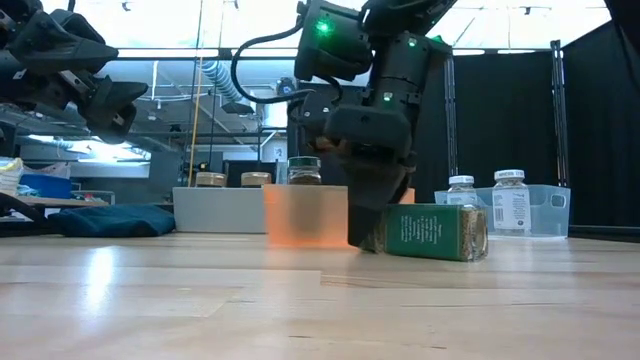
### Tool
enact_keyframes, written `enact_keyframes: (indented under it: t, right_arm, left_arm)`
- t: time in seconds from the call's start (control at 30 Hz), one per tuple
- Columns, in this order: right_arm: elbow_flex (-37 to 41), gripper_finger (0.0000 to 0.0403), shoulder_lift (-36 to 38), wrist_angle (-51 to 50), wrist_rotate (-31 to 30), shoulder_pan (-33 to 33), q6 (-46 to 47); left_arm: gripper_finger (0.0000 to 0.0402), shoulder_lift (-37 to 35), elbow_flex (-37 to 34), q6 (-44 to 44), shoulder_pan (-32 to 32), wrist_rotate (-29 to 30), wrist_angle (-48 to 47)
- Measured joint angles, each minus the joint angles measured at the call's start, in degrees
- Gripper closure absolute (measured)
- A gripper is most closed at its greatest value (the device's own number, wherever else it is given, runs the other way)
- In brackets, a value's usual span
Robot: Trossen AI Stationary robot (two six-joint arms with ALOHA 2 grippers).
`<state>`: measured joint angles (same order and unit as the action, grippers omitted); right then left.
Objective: Sort spices by type
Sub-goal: Put the green seasoning bottle into the orange bin
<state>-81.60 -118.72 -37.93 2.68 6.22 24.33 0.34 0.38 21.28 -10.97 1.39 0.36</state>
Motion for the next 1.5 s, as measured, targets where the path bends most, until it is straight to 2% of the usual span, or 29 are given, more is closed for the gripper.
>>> enact_keyframes:
  t: [0.17,0.37,0.7,0.93,1.07,1.23,1.37,1.5]
  right_arm:
    - [0.59,0.0142,0.02,-0.45,-0.30,0.50,-0.03]
    - [0.61,0.0191,-0.02,-0.72,-1.41,0.72,0.00]
    - [-0.34,0.0192,-0.31,-1.71,-2.04,0.79,0.22]
    - [-4.80,0.0192,-0.52,-1.18,-3.33,0.98,-0.30]
    - [-7.67,0.0192,-0.52,-0.18,-6.13,1.27,-0.46]
    - [-10.27,0.0192,-0.26,9.25,-14.72,2.71,-2.05]
    - [-10.27,0.0192,-0.26,23.67,-24.52,5.16,-7.62]
    - [-6.80,0.0192,-0.09,42.85,-33.31,8.04,-16.04]
  left_arm:
    - [0.0178,-0.01,0.00,0.02,0.00,0.00,-0.02]
    - [0.0178,-0.01,0.00,0.02,-0.01,0.00,-0.02]
    - [0.0178,-0.01,0.00,0.07,-0.01,-0.02,-0.04]
    - [0.0178,-0.01,0.00,0.07,-0.01,-0.04,-0.04]
    - [0.0178,0.00,0.00,0.07,-0.01,-0.03,-0.04]
    - [0.0178,0.00,0.00,0.07,-0.01,-0.04,-0.04]
    - [0.0178,0.00,0.00,0.42,0.00,-0.05,-0.04]
    - [0.0178,-0.02,0.00,1.44,0.01,-0.07,-0.04]
